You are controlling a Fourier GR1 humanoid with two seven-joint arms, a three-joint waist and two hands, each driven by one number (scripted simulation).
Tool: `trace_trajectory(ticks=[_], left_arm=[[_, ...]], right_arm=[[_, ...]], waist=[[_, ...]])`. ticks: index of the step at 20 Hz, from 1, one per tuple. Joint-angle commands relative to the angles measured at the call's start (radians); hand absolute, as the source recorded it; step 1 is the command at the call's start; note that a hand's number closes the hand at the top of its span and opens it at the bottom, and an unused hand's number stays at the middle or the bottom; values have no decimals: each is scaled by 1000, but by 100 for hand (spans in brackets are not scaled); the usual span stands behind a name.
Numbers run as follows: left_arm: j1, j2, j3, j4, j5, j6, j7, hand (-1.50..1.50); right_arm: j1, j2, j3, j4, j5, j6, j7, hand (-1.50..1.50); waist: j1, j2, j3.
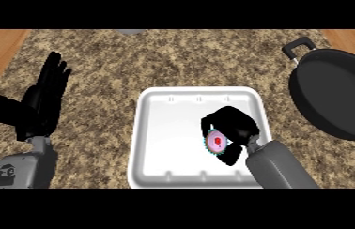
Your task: Pick the cupcake from the tray and place it in the pot
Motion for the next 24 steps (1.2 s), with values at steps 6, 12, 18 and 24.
trace_trajectory(ticks=[6, 12, 18, 24], left_arm=[[53, 29, 37, -53, 20, -9, 30, 0], [71, 21, 48, -46, 36, -26, -15, 0], [47, 11, 42, -29, 19, 0, 8, 0], [68, 10, 23, -54, 17, -18, 12, 0]], right_arm=[[548, -286, 160, -624, 43, -15, -47, 150], [809, -413, -19, -879, -48, -194, -140, 150], [892, -266, -208, -1122, -262, -287, -69, 150], [879, -204, -453, -1181, -412, -333, -47, 150]], waist=[[-54, -12, 0], [-42, -4, 1], [-52, -2, 1], [-33, 0, 1]])
